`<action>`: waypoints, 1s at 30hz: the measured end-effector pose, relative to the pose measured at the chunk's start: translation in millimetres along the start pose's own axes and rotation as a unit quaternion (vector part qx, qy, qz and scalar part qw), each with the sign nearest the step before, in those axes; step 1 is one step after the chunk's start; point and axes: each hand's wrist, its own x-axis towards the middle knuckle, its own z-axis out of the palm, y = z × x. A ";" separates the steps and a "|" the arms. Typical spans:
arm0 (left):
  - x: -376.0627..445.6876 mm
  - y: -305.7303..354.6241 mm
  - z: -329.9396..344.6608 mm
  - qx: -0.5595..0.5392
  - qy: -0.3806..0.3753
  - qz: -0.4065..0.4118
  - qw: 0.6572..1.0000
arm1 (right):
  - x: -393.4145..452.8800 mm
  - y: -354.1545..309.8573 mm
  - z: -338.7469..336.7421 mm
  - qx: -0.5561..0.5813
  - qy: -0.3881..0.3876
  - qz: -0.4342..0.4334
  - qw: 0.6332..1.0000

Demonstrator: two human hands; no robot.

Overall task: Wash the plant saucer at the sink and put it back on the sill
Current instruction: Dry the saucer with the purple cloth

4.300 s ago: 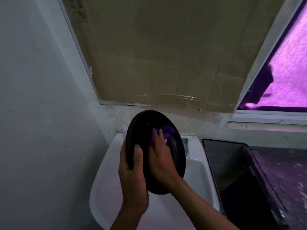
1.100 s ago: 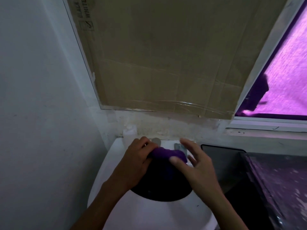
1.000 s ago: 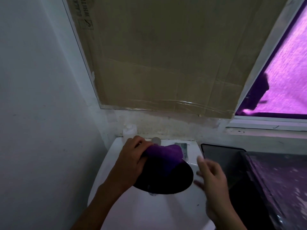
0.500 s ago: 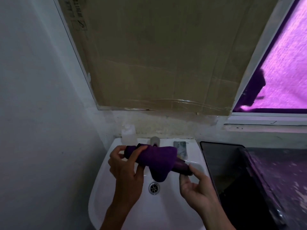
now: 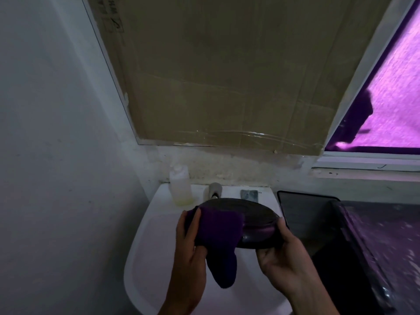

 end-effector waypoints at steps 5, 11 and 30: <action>-9.5 3.5 26.4 0.131 0.000 -0.185 0.974 | -1.4 13.8 -14.4 -0.058 -0.058 -0.041 0.996; 13.8 -0.9 5.9 0.026 0.056 -0.144 0.988 | -7.5 26.9 -22.1 -0.080 -0.120 -0.075 0.987; 50.3 15.8 -11.2 0.062 0.173 -0.035 0.982 | 6.7 0.6 6.1 -0.244 -0.113 -0.103 0.958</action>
